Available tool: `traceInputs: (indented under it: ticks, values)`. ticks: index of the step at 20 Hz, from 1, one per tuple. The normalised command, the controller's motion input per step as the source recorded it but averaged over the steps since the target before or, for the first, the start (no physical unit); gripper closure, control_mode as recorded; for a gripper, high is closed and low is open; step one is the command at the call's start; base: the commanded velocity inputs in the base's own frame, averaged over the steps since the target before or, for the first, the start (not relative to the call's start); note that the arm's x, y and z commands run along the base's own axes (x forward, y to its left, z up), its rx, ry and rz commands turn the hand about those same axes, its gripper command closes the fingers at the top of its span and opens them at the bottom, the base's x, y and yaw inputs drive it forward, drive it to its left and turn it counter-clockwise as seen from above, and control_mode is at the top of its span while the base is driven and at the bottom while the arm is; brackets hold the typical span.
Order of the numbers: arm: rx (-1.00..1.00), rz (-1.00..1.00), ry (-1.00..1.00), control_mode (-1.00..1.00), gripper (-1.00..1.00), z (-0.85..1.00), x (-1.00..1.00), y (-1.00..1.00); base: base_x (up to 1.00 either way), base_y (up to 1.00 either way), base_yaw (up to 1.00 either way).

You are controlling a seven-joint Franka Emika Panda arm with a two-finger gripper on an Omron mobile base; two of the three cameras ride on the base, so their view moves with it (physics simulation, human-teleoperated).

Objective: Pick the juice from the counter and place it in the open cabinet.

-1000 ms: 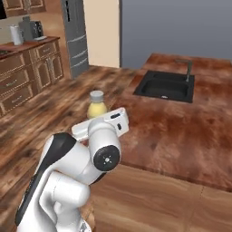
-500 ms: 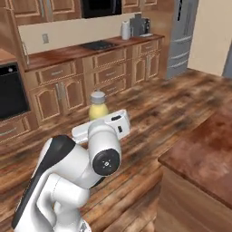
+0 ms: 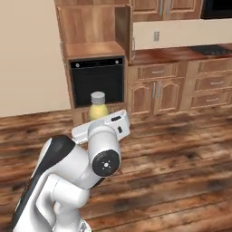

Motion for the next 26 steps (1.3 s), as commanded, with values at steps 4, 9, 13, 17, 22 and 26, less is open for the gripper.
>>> traceInputs:
  ticks: [4, 9, 13, 17, 22, 26]
  values:
    - [0.0, 0.0, 0.0, 1.0, 1.0, 0.0, 0.0, 0.0, -0.01, 0.63, 0.75]
    - [0.0, 0.0, 0.0, 1.0, 1.0, 0.0, 0.0, 0.0, 0.14, 0.44, 0.63]
    - [0.0, 0.0, 0.0, 1.0, 1.0, 0.0, 0.0, 0.0, 0.67, 0.12, 0.33]
    - [0.0, 0.0, 0.0, 1.0, 1.0, 0.0, 0.0, 0.0, 1.0, 0.0, 0.13]
    - [0.0, 0.0, 0.0, 1.0, 1.0, 0.0, 0.0, 0.0, 1.0, -0.04, 0.02]
    - [0.0, 0.0, 0.0, 1.0, 1.0, 0.0, 0.0, 0.0, 1.0, -0.14, 0.0]
